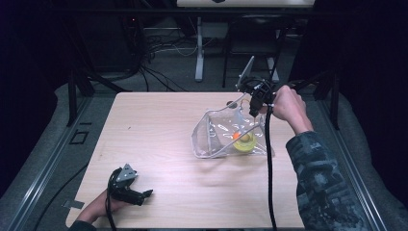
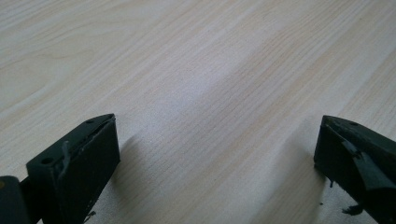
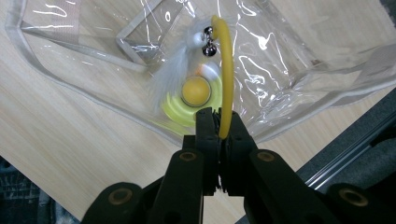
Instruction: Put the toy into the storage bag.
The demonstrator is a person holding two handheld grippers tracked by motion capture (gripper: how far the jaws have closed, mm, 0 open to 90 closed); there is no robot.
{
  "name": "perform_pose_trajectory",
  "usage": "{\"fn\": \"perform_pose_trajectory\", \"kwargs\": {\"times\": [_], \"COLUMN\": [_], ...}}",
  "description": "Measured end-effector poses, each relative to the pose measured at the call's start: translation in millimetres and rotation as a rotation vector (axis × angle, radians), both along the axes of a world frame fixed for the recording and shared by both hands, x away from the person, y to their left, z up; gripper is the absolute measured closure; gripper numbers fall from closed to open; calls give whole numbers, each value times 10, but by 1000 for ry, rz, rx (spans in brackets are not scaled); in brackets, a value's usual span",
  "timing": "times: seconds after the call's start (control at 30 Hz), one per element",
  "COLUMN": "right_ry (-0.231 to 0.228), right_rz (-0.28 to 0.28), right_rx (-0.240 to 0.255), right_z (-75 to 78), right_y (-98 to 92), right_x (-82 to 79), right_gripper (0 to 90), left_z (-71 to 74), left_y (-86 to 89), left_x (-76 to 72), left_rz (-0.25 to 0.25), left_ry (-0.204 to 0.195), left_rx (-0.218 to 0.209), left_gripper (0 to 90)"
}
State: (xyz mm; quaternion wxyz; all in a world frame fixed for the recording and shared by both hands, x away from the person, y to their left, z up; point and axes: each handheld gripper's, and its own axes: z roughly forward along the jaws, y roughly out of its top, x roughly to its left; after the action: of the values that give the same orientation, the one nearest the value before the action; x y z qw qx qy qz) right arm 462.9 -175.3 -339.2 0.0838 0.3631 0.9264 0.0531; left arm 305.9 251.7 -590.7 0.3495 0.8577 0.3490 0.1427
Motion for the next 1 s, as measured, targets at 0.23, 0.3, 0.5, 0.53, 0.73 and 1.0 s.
{"fn": "perform_pose_trajectory", "kwargs": {"times": [0.23,0.3,0.5,0.53,0.73,1.0], "right_ry": [13,16,19,24,18,-6], "right_rz": [5,-1,-4,-2,-10,-3], "right_rx": [-18,-27,-30,-38,-32,-10], "right_z": [-93,-114,-156,-151,-163,-59], "right_y": [-3,-3,-8,-8,-9,-20], "right_x": [-15,-15,-7,-3,-9,-81], "right_gripper": [872,872,872,872,871,822], "left_z": [0,0,0,0,0,0], "left_y": [0,0,0,0,0,0], "left_x": [0,0,0,0,0,-1], "left_rz": [0,0,0,0,0,1], "left_ry": [0,0,0,0,0,0], "left_rx": [0,0,0,0,0,0], "left_gripper": [1,1,1,1,1,1]}}
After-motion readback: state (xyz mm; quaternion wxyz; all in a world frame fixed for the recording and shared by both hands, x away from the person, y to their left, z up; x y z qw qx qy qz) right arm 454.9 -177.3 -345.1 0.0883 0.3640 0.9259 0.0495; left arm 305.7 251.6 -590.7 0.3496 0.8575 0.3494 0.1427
